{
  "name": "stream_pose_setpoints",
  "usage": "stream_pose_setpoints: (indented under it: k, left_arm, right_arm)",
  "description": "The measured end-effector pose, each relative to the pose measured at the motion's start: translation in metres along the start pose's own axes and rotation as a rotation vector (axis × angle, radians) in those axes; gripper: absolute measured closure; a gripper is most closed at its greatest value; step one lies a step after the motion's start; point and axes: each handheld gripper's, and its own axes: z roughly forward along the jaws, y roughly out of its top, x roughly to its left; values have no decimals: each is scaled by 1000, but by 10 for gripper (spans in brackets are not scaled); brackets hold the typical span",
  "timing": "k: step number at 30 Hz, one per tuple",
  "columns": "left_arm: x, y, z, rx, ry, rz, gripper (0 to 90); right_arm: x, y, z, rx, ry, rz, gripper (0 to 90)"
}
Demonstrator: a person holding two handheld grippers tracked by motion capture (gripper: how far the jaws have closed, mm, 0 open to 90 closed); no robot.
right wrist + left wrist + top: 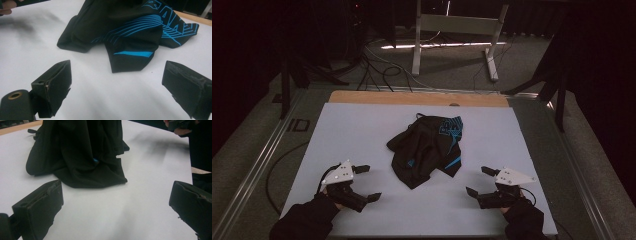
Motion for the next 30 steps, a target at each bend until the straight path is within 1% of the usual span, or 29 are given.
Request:
stream_pose_setpoints:
  k: [2, 3, 5, 9, 13, 15, 16, 20, 21, 23, 24, 26, 27, 28, 30]
  left_arm:
    - [-1, 0, 0, -2, -3, 2, 2]
    - [-1, 0, 1, -3, -3, 1, 1]
    - [0, -1, 2, 7, 5, -3, 1]
    - [2, -2, 2, 15, 11, -11, 2]
    - [0, -1, 2, 7, 8, -12, 1]
    - [-1, -2, 1, 8, 7, -8, 1]
    - [-1, -2, 1, 8, 5, -9, 1]
    - [-3, -2, 0, 13, 6, -1, 1]
    - [-4, -2, 1, 14, 2, 1, 1]
    - [-4, -2, 1, 17, 0, 4, 1]
    - [-4, -2, 1, 19, -1, 5, 1]
    - [-4, -2, 0, 12, -7, 1, 1]
    - [-4, -2, 0, 12, -7, 1, 1]
    - [-6, -1, 0, 8, -8, 4, 1]
    - [-7, 1, 0, 6, -9, 10, 1]
  right_arm:
    - [1, 0, 0, 0, -7, 1, 90]
    - [1, 1, 0, 0, -13, -10, 90]
    - [2, 1, 1, 4, -13, -13, 90]
    - [1, 0, 2, 23, -5, -13, 90]
    - [2, 1, 4, 33, -3, -21, 90]
    - [2, 1, 5, 27, 3, -15, 90]
    - [2, 2, 5, 35, 7, -24, 90]
    - [3, 2, 6, 35, 13, -29, 90]
    - [4, 3, 7, 44, 13, -35, 89]
    - [4, 4, 7, 39, 27, -33, 90]
    - [4, 4, 7, 39, 27, -33, 90]
    - [5, 5, 7, 49, 34, -34, 90]
    - [6, 6, 7, 43, 43, -31, 90]
    - [8, 9, 7, 45, 51, -37, 90]
    - [10, 12, 6, 39, 51, -39, 89]
